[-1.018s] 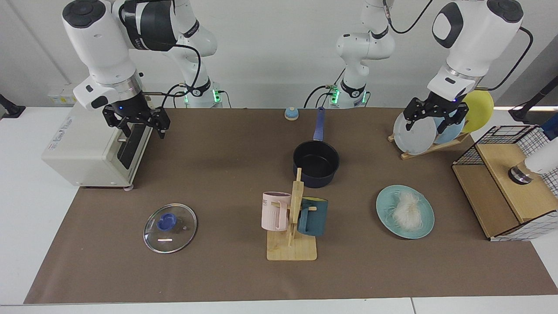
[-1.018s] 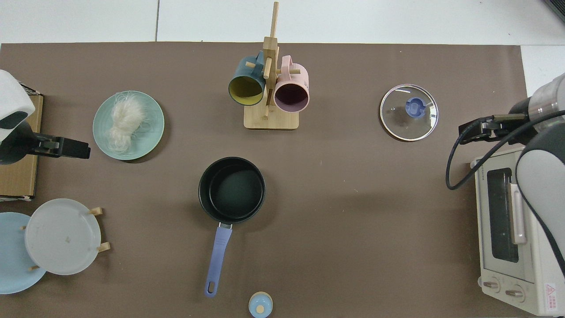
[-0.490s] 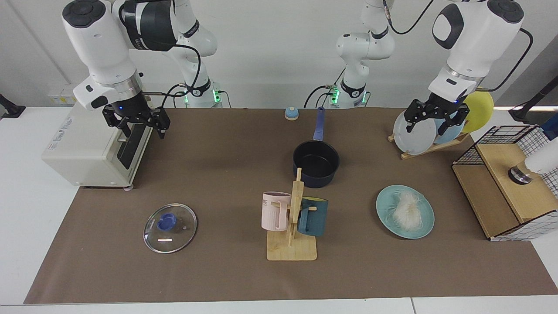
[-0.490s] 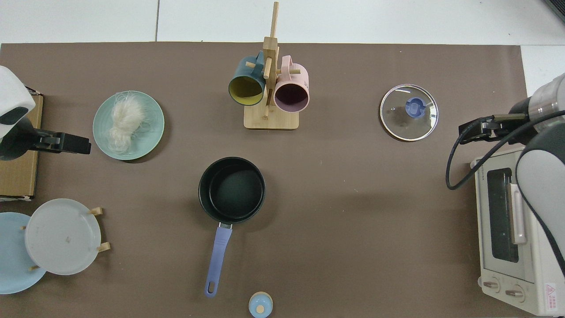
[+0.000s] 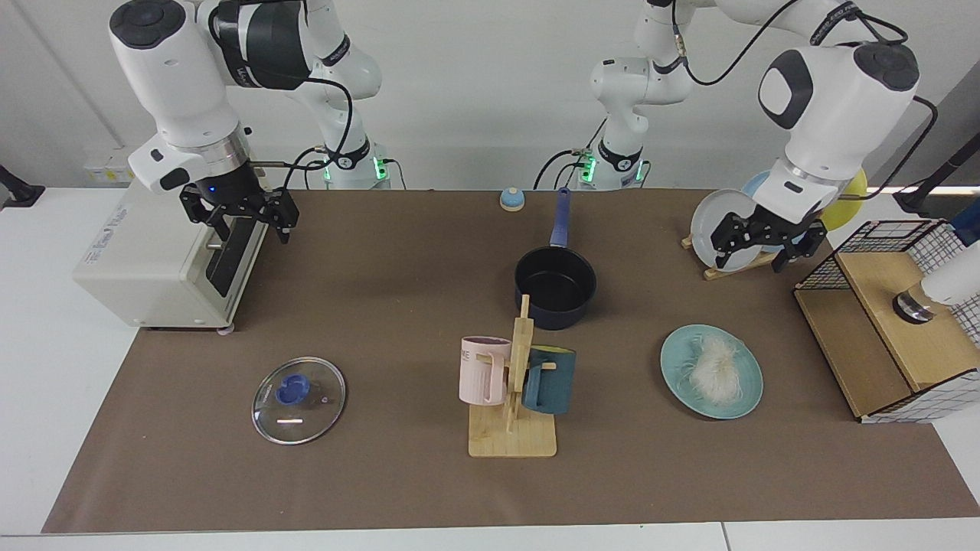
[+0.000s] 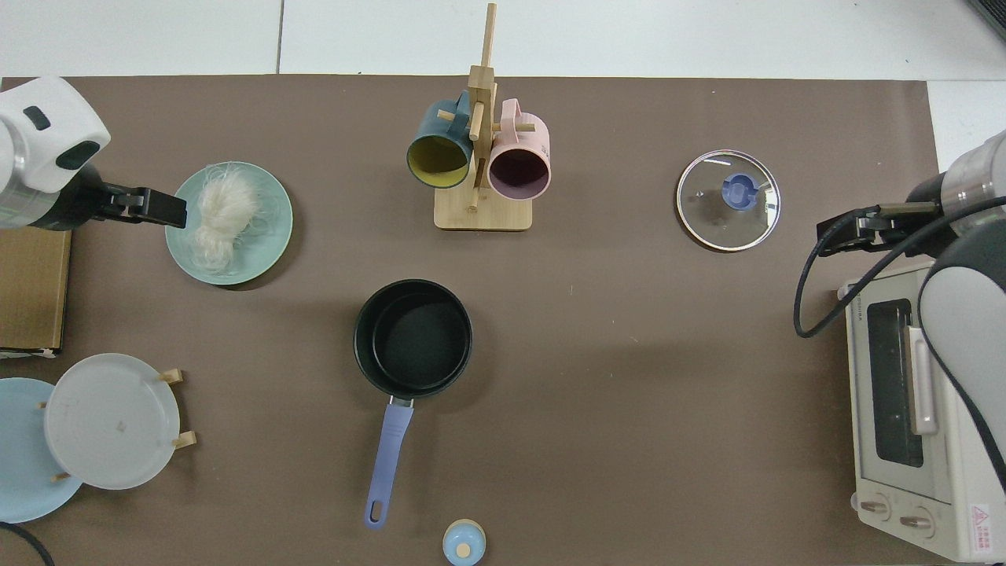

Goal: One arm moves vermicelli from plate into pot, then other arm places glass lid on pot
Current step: 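Lower the left gripper and grasp the white vermicelli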

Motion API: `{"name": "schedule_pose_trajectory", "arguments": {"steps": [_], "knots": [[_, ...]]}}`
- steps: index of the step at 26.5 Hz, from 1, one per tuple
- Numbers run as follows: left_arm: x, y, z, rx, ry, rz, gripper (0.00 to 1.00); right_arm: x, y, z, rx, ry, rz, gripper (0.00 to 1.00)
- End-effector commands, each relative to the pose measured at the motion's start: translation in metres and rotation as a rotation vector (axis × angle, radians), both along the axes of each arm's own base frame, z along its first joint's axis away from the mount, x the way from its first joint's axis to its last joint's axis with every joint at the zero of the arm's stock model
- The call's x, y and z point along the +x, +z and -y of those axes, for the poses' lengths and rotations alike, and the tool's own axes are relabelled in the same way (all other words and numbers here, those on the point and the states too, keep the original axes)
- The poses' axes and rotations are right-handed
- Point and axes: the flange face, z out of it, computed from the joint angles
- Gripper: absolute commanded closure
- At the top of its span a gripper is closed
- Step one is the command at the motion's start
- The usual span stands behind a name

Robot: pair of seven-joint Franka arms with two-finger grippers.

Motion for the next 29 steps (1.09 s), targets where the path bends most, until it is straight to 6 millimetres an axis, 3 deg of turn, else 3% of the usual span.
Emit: {"name": "schedule_pose_trajectory", "arguments": {"steps": [1, 11, 16, 22, 29], "knots": [[0.029, -0.041, -0.001, -0.006, 0.007, 0.018, 0.0, -0.003, -0.001, 0.002, 0.017, 0.017, 0.015, 0.01], [0.06, -0.126, -0.003, 0.014, 0.005, 0.048, 0.0, -0.003, -0.001, 0.002, 0.016, 0.021, 0.015, 0.01], [0.063, -0.166, -0.01, 0.029, -0.005, 0.054, 0.0, -0.003, -0.001, 0.003, 0.016, 0.021, 0.017, 0.01], [0.057, -0.201, -0.012, 0.028, 0.009, 0.048, 0.0, -0.003, -0.001, 0.003, 0.016, 0.021, 0.017, 0.01], [0.05, -0.223, -0.013, 0.021, 0.014, 0.011, 0.0, -0.002, -0.001, 0.003, 0.016, 0.023, 0.015, 0.01]]}}
